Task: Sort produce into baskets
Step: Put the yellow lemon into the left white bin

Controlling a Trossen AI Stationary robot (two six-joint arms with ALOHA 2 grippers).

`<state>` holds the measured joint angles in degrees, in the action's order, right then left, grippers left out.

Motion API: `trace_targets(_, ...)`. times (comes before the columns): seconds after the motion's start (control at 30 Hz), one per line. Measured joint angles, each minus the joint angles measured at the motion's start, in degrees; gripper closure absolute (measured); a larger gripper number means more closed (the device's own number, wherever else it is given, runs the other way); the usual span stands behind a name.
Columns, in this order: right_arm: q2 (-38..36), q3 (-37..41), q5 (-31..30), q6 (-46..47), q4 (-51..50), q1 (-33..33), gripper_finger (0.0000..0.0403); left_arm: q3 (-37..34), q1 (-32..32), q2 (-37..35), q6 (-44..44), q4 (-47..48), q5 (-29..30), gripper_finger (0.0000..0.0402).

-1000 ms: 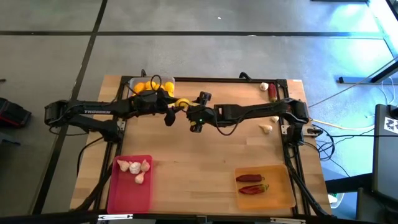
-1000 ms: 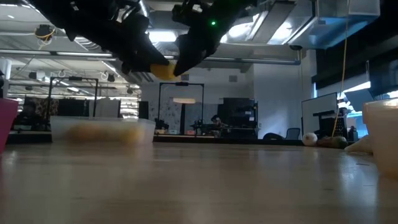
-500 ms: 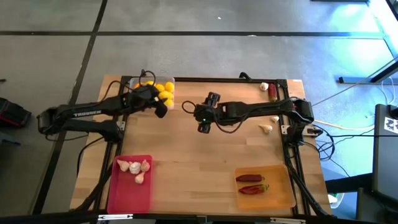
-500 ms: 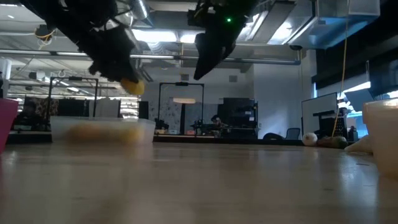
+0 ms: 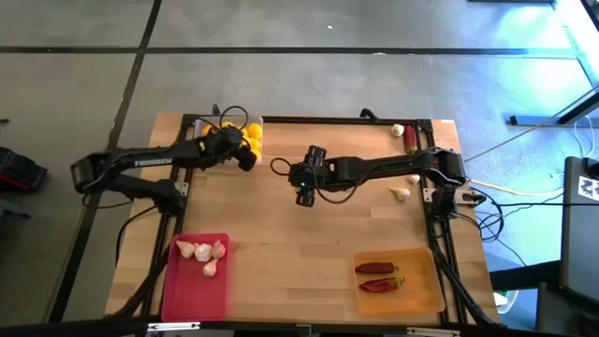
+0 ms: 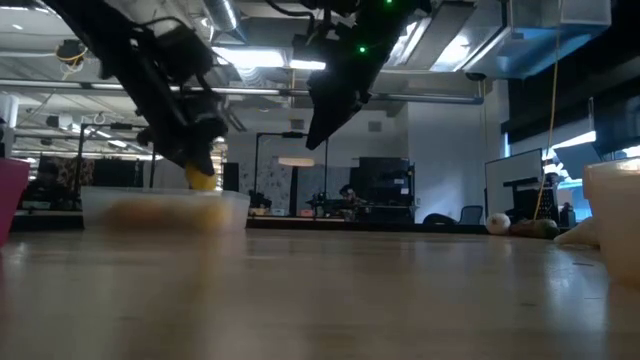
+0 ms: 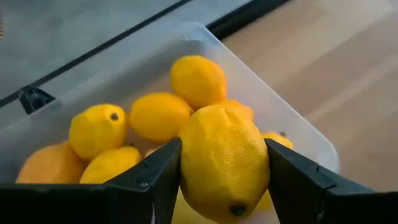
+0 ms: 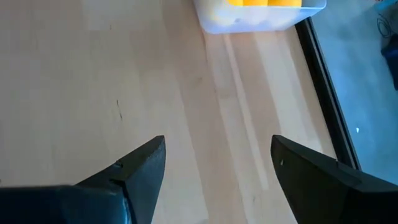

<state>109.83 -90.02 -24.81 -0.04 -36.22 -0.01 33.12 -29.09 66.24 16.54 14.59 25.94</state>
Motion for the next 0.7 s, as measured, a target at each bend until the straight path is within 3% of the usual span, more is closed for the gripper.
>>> trace_targets(0.33, 0.0, 0.0, 0.0, 0.0, 0.2, 0.0, 0.0123, 0.1, -0.4, 7.7, 2.4, -4.0, 1.5, 0.0198)
trace_targets(0.7, 0.0, 0.0, 0.0, 0.0, 0.5, 0.0, 0.0123, 0.2, 0.6, 7.3, 2.1, -2.8, 1.2, 0.0132)
